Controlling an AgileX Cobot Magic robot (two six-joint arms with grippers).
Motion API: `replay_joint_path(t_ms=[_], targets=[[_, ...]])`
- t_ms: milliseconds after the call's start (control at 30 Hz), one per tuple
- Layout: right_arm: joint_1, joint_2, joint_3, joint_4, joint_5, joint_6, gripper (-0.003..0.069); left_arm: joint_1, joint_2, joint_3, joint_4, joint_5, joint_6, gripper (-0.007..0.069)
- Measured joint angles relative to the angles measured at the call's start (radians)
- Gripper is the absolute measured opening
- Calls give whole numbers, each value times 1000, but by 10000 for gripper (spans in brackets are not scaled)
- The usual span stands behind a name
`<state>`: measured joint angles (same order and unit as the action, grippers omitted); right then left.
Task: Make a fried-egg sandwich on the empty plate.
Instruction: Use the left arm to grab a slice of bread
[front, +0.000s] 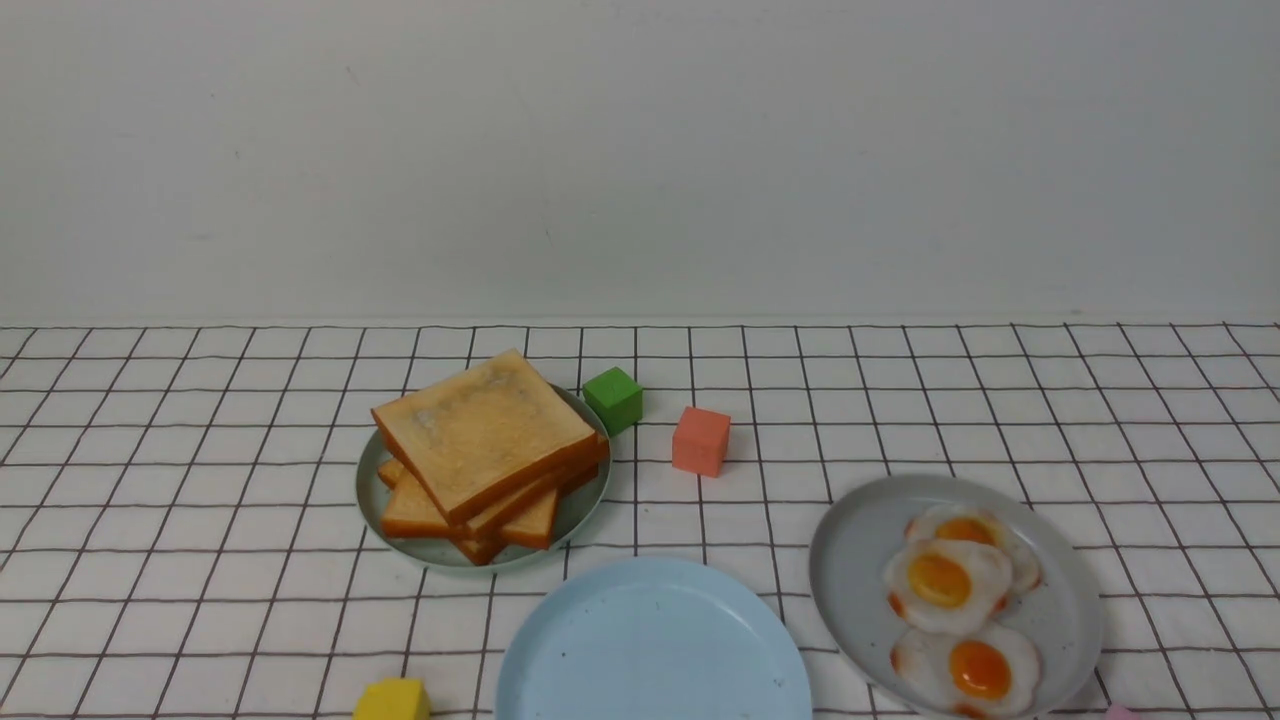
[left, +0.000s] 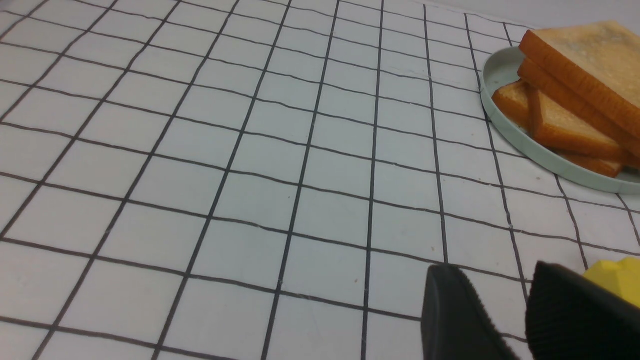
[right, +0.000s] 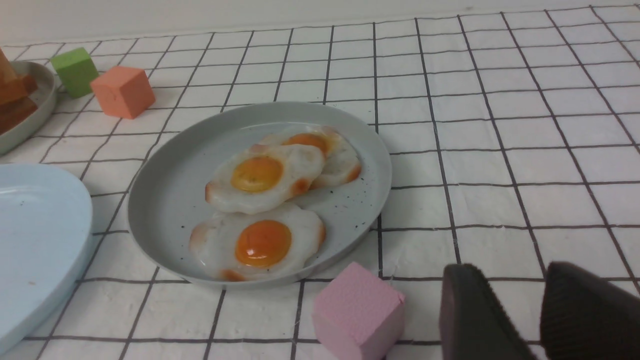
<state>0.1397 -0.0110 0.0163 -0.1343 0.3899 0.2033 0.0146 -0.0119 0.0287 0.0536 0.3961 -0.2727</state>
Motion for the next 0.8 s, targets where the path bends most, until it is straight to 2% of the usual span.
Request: replay_joint_path(t_ms=[633,733,800], targets=[[0,0,0,-64,-5,0,241,0,0,0,0,0,0,238],[0,0,7,-66,-44,0,241,0,0,0,0,0,0,238],[0,0,10,-69,-139,0,241,0,0,0,0,0,0,238]])
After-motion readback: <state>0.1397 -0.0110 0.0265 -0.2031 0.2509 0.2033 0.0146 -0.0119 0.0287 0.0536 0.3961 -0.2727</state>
